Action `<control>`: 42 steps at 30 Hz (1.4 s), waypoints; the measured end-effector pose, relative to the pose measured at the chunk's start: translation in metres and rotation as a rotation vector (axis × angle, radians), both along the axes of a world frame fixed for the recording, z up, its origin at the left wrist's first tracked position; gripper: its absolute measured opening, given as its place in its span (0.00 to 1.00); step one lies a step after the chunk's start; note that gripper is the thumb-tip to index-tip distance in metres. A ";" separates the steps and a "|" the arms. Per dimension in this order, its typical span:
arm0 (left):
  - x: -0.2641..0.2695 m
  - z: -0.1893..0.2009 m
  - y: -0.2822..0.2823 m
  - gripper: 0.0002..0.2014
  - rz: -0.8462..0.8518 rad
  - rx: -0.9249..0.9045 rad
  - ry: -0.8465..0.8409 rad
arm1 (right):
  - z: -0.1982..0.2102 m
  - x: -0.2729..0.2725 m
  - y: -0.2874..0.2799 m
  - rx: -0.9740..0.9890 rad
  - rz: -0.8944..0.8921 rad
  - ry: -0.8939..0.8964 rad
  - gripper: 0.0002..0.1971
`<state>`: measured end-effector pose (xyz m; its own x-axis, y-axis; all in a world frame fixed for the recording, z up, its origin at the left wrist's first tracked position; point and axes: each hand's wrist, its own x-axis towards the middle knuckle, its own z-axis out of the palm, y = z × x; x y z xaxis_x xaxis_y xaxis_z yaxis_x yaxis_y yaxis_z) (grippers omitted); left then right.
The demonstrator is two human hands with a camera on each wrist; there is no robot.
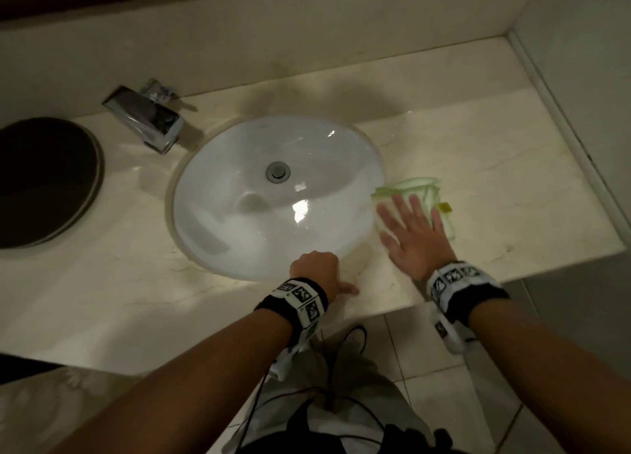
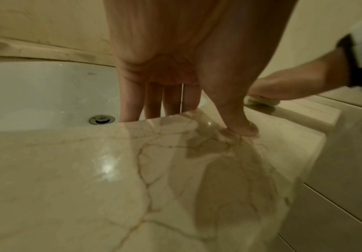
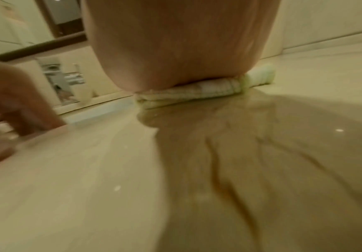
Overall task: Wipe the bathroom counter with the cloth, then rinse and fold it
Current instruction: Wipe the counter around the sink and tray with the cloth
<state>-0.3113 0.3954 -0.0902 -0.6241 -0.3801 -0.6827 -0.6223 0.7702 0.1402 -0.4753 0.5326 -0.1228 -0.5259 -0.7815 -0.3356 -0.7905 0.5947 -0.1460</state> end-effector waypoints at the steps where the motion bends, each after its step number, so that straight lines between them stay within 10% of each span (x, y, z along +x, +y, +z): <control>1: 0.000 0.000 -0.001 0.34 0.007 0.006 -0.001 | 0.001 -0.005 -0.007 0.026 -0.036 -0.016 0.27; 18: -0.005 -0.001 -0.003 0.30 0.036 0.079 0.004 | -0.004 0.079 0.024 -0.042 0.114 0.028 0.29; 35: -0.028 0.029 0.007 0.35 0.034 0.022 -0.125 | -0.011 -0.010 -0.016 -0.161 0.228 0.014 0.30; 42: -0.083 0.033 0.042 0.40 -0.099 0.051 0.123 | -0.009 -0.080 0.038 -0.136 0.158 0.054 0.30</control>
<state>-0.3940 0.4373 -0.0573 -0.7367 -0.2795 -0.6157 -0.5198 0.8165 0.2514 -0.5550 0.5708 -0.1322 -0.4077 -0.8918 -0.1962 -0.8813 0.4405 -0.1710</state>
